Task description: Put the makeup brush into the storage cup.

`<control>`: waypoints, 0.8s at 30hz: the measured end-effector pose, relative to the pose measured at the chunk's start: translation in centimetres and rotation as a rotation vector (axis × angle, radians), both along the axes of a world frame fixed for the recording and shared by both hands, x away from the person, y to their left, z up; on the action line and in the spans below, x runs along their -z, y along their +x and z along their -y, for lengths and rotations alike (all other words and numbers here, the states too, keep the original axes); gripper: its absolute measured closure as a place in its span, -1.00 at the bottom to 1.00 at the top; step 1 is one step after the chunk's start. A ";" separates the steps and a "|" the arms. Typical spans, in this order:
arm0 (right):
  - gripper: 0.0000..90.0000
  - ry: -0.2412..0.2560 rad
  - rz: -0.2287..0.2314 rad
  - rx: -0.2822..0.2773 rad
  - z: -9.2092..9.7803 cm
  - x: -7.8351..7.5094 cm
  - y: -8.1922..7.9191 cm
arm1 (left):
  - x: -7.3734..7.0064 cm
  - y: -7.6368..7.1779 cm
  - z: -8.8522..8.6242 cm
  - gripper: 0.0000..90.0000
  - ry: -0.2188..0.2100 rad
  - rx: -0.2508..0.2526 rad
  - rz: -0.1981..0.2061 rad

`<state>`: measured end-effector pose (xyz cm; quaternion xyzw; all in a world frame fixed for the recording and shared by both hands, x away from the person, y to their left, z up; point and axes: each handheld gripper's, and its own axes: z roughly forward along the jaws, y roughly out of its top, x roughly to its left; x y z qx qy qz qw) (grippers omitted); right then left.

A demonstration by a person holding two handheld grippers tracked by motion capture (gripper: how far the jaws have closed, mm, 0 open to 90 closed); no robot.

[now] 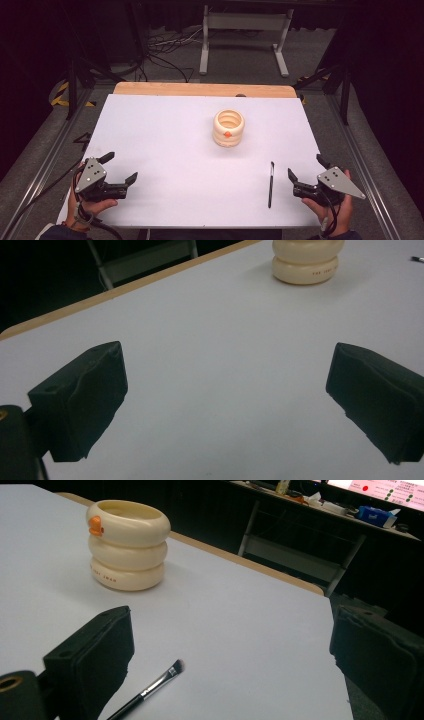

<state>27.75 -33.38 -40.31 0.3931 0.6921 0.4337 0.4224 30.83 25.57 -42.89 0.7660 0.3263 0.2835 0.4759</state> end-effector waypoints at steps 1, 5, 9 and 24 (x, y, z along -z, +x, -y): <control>-0.88 0.007 -0.010 -0.002 0.1 0.1 0.1 | 0.0 0.0 0.1 -0.90 0.012 0.000 0.000; -0.83 0.011 -0.054 -0.002 0.3 0.3 0.4 | 0.1 0.0 0.0 -0.88 0.008 0.002 -0.011; -0.77 0.006 -0.108 -0.007 0.0 0.6 0.8 | 0.1 0.0 -0.1 -0.88 0.002 0.008 -0.011; -0.49 -0.011 -0.639 0.015 -2.0 -0.3 6.0 | 0.7 0.6 0.1 -0.83 -0.003 0.010 -0.078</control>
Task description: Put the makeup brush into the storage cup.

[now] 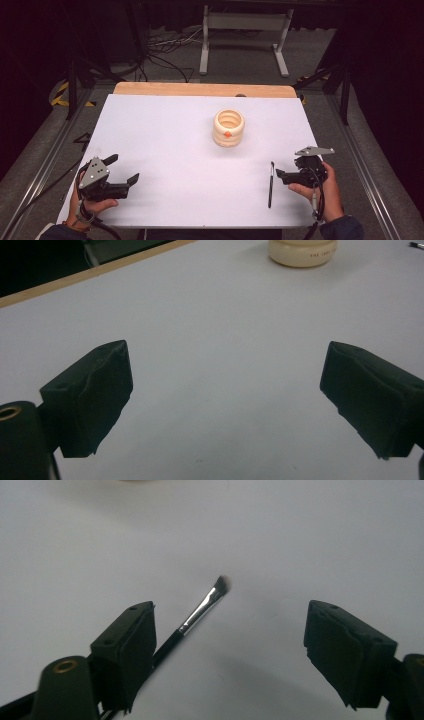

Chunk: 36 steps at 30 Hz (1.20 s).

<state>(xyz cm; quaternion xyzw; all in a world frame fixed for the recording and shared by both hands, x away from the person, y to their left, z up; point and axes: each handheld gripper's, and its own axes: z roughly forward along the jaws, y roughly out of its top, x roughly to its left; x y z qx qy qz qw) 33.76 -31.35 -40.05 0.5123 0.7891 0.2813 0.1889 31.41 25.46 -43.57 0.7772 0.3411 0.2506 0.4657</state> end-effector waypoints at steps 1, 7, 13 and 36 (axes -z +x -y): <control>-0.48 -0.003 -0.021 0.005 -0.1 0.0 0.4 | 0.1 0.1 0.1 -0.83 0.000 0.005 -0.005; -0.34 -0.051 -0.155 -0.014 -1.2 0.7 2.2 | 0.1 0.1 0.3 -0.83 0.014 0.025 -0.011; -0.17 -0.093 -0.230 -0.036 -2.4 1.3 3.6 | 0.2 0.1 0.4 -0.83 0.010 0.032 -0.024; 0.88 -0.181 -0.310 -0.097 -3.7 2.2 5.5 | 0.4 0.1 0.7 -0.82 0.035 0.068 -0.061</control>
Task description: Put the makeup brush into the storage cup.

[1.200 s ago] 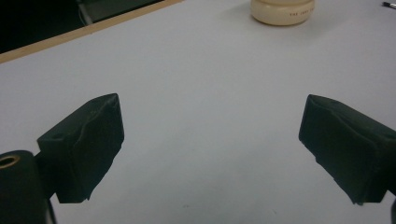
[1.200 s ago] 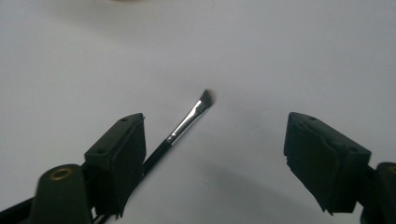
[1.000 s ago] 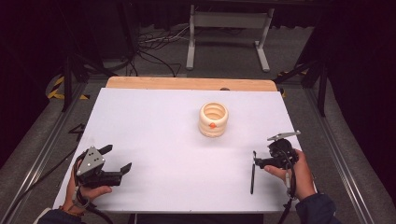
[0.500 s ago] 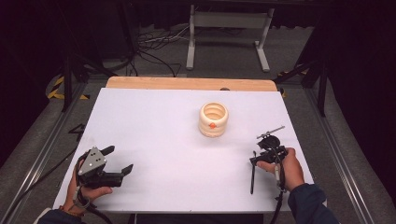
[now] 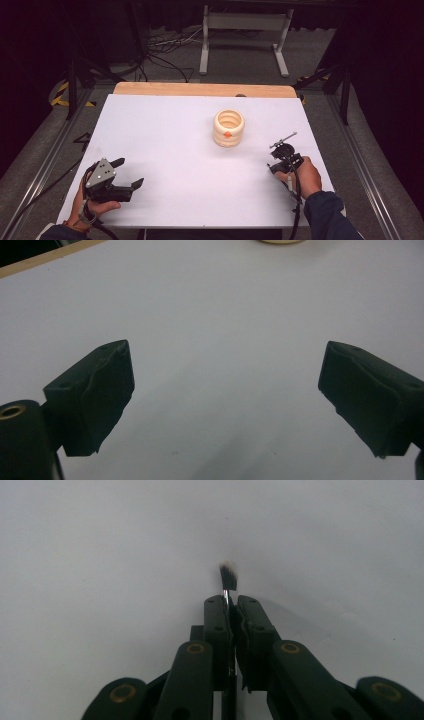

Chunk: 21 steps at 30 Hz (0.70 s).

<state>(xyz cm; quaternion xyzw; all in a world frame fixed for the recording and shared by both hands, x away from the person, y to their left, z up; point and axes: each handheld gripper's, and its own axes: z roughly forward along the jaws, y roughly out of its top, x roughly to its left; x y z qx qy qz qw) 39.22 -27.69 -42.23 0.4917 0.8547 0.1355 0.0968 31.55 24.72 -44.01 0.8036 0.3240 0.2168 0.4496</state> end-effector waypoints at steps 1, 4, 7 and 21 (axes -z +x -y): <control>0.88 0.000 0.001 -0.006 0.0 0.0 0.0 | 0.0 0.0 0.0 -0.82 0.000 -0.001 0.000; 0.89 0.001 0.007 -0.019 0.1 0.0 0.0 | 0.0 0.0 0.0 -0.82 -0.002 0.001 0.003; 0.90 0.011 0.024 -0.030 0.2 0.0 -0.2 | 0.0 0.0 -0.1 -0.82 -0.004 0.000 0.002; 0.90 0.173 0.278 -0.061 2.0 -3.0 -3.3 | -0.1 0.0 -0.2 -0.82 -0.011 0.005 0.014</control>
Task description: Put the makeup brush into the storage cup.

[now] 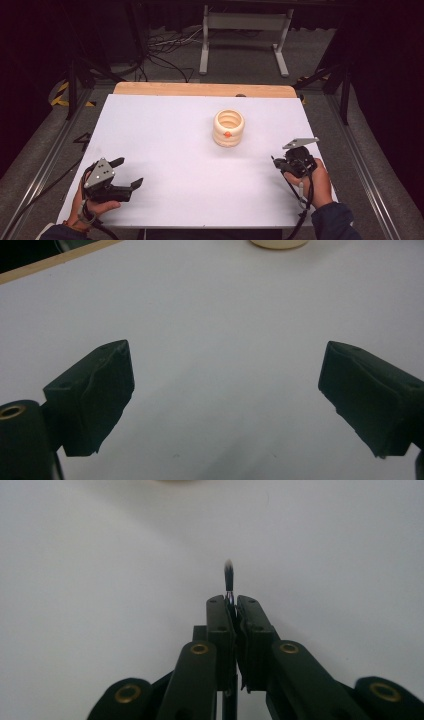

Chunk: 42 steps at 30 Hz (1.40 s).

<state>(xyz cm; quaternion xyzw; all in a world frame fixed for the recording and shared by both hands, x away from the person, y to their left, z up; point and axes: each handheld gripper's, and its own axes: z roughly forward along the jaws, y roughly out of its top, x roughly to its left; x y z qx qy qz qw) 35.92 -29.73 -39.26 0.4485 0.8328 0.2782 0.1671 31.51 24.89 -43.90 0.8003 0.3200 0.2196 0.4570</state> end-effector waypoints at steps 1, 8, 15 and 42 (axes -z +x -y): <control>0.91 0.011 0.023 0.006 0.2 -0.3 -0.3 | 0.0 0.0 0.0 -0.82 -0.002 0.002 0.000; 0.91 0.097 0.189 0.013 1.6 -2.9 -2.1 | 0.0 0.0 0.0 -0.83 -0.007 0.002 0.004; 0.91 0.154 0.309 -0.014 1.8 -5.2 -2.8 | -0.2 -0.1 -0.1 -0.83 -0.020 0.009 0.013; 0.91 0.277 0.561 -0.073 -2.0 -7.2 0.4 | -0.4 -0.3 -0.1 -0.84 -0.030 0.025 0.035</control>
